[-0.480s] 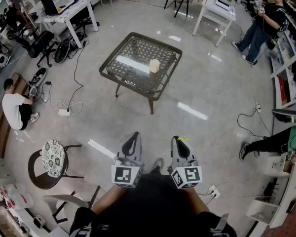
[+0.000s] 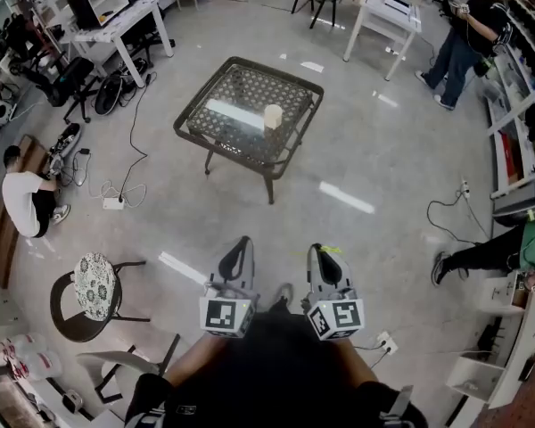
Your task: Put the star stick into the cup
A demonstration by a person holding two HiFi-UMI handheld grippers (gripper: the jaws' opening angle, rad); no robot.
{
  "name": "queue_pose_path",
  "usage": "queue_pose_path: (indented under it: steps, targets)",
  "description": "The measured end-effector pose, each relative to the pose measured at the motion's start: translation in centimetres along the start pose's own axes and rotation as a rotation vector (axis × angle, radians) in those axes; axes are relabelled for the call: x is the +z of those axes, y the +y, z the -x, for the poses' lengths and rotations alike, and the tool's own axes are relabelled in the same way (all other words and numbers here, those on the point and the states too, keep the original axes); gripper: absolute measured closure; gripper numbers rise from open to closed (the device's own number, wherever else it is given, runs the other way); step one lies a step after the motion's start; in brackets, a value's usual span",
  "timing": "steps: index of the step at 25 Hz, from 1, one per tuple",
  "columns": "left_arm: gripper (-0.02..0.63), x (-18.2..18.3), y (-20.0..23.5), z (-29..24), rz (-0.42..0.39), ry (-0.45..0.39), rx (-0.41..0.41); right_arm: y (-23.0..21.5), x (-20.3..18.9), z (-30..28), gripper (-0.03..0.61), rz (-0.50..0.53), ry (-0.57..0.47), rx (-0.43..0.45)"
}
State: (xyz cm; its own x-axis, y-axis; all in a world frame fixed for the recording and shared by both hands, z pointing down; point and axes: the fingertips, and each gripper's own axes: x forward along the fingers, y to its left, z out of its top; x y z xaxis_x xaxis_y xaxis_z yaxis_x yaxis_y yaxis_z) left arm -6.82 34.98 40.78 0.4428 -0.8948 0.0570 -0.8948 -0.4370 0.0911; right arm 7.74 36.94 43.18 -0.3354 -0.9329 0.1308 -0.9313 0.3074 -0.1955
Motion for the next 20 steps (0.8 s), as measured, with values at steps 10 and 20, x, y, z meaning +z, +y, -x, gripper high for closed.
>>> queue_pose_path:
  steps: [10, 20]
  targets:
    - [0.597, -0.2, -2.4, -1.4, -0.027, 0.007, 0.025, -2.5, 0.3, 0.7, 0.558, 0.017, 0.0, 0.039]
    - [0.597, -0.1, -5.7, -3.2, -0.014, -0.01, 0.089, -6.2, 0.3, 1.1, 0.558, 0.025, -0.007, 0.095]
